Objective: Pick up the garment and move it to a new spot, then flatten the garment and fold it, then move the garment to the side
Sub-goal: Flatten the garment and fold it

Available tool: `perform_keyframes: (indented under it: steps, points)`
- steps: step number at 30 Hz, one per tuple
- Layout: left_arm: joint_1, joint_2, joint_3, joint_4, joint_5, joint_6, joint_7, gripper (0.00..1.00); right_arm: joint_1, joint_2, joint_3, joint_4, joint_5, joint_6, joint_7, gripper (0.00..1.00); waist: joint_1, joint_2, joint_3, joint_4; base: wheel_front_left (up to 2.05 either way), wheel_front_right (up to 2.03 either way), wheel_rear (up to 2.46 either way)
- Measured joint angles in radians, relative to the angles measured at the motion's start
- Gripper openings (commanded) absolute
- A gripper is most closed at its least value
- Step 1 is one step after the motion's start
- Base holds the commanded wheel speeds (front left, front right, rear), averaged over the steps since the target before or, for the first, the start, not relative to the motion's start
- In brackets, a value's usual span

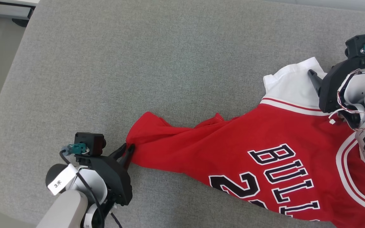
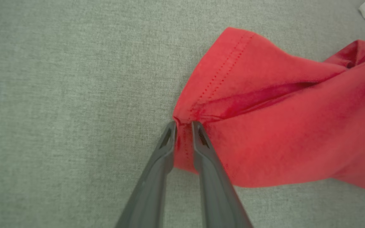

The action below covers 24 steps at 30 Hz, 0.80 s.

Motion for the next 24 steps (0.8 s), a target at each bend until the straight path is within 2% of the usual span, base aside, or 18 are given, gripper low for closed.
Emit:
perform_keyframes:
  steps: [2, 3, 4, 8, 16, 24]
  points:
    - [-0.002, -0.002, 0.000, 0.002, 0.000, 0.000, -0.002, 0.16, -0.003, 0.000, 0.001, 0.006, 0.000, 0.000, 0.000, 0.31, 0.0000, 0.0000, 0.001, 0.000, 0.00, 0.00, 0.00]
    - [-0.004, -0.002, 0.000, 0.002, 0.000, 0.000, -0.003, 0.14, -0.006, 0.000, 0.002, 0.009, 0.000, 0.000, 0.000, 0.07, 0.0000, 0.0000, 0.001, 0.001, 0.00, 0.00, 0.00]
    - [-0.008, -0.002, 0.000, 0.004, 0.000, -0.001, -0.004, 0.07, -0.010, 0.000, 0.004, 0.011, 0.000, 0.000, 0.000, 0.00, 0.0000, 0.0000, 0.002, 0.001, 0.00, 0.00, 0.00]
    - [-0.016, -0.007, 0.002, 0.007, 0.000, -0.008, -0.006, 0.00, -0.013, 0.001, 0.006, 0.013, 0.000, 0.000, -0.001, 0.00, 0.0000, 0.0000, 0.003, 0.001, 0.00, 0.00, 0.00]
    - [-0.027, -0.013, 0.025, 0.013, -0.005, -0.006, -0.068, 0.00, -0.015, 0.002, -0.002, 0.017, 0.001, 0.000, -0.045, 0.00, 0.0000, 0.0001, -0.015, 0.000, 0.00, 0.00, 0.00]
    - [-0.076, -0.022, 0.089, -0.008, 0.011, 0.028, -0.173, 0.00, -0.046, 0.002, -0.029, 0.013, 0.012, -0.003, -0.132, 0.00, 0.0000, 0.0001, -0.052, -0.004, 0.00, 0.00, 0.00]
